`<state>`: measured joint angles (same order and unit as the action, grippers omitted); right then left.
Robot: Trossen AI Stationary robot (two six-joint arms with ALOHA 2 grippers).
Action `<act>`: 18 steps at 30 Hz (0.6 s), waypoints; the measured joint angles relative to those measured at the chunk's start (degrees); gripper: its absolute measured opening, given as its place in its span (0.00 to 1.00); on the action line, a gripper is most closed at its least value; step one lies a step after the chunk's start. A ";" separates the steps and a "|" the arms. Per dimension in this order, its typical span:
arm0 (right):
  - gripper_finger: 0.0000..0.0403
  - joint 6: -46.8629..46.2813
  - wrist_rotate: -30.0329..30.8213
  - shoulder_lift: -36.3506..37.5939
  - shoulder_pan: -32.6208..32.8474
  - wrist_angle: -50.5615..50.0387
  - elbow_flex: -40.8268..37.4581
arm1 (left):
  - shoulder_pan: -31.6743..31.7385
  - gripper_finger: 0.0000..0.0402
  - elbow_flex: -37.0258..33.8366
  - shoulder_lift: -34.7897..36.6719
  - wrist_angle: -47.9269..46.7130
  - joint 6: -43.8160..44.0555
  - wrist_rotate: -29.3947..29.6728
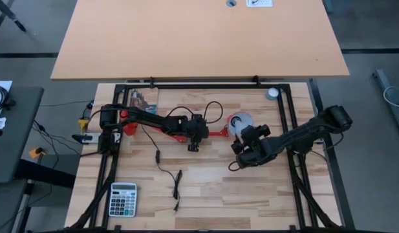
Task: Screw lightbulb
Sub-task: Insert the lightbulb in the lamp
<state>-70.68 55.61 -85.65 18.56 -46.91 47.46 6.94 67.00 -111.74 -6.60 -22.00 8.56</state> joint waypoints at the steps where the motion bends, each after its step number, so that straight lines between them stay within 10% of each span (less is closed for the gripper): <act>1: 0.91 0.22 -0.03 -0.02 -0.17 0.03 0.00 | 0.00 0.20 0.00 0.00 0.01 0.00 0.00; 18: 0.72 4.63 -1.90 0.17 -2.31 2.44 0.35 | 0.02 0.20 0.00 0.01 0.01 -0.02 -0.27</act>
<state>-66.05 53.71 -85.47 16.26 -44.47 47.81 6.96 67.00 -111.74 -6.59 -22.02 8.29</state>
